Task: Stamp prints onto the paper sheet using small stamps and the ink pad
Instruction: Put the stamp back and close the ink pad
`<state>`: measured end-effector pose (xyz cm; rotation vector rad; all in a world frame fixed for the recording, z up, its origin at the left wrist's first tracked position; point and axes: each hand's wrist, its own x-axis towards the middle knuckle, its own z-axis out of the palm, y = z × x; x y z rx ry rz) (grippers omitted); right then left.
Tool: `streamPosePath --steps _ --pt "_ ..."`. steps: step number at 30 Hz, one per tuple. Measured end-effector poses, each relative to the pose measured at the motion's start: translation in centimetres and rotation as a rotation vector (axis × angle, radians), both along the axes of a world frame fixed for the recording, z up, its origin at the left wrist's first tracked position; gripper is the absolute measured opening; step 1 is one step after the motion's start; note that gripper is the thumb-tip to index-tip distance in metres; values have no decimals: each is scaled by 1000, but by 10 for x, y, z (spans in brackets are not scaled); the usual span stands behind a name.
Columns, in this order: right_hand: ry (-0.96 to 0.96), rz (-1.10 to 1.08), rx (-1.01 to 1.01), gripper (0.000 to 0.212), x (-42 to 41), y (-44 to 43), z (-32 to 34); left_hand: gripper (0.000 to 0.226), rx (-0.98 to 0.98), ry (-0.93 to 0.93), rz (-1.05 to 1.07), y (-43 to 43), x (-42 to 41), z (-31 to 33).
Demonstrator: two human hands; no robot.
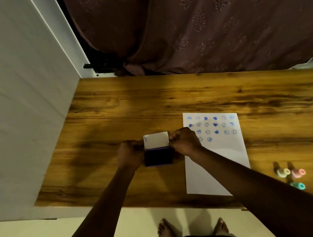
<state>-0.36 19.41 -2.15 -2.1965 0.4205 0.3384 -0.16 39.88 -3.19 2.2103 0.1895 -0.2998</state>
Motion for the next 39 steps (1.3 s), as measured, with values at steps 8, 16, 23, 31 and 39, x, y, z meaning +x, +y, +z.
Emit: streamPosePath --steps 8,16,23,31,39 --pt "-61 -68 78 10 -9 -3 -4 21 12 -21 63 -2 -5 -1" --pt "-182 84 -46 16 -22 -6 -7 35 46 -181 12 3 -15 -7" --pt "-256 168 -84 13 -32 -6 -6 23 57 -155 0 10 -21 -5" --pt "-269 236 -93 20 -58 -3 -9 24 17 -158 -93 24 -33 -8" --pt "-287 159 -183 25 -72 13 -9 24 27 -199 -99 18 -40 -9"
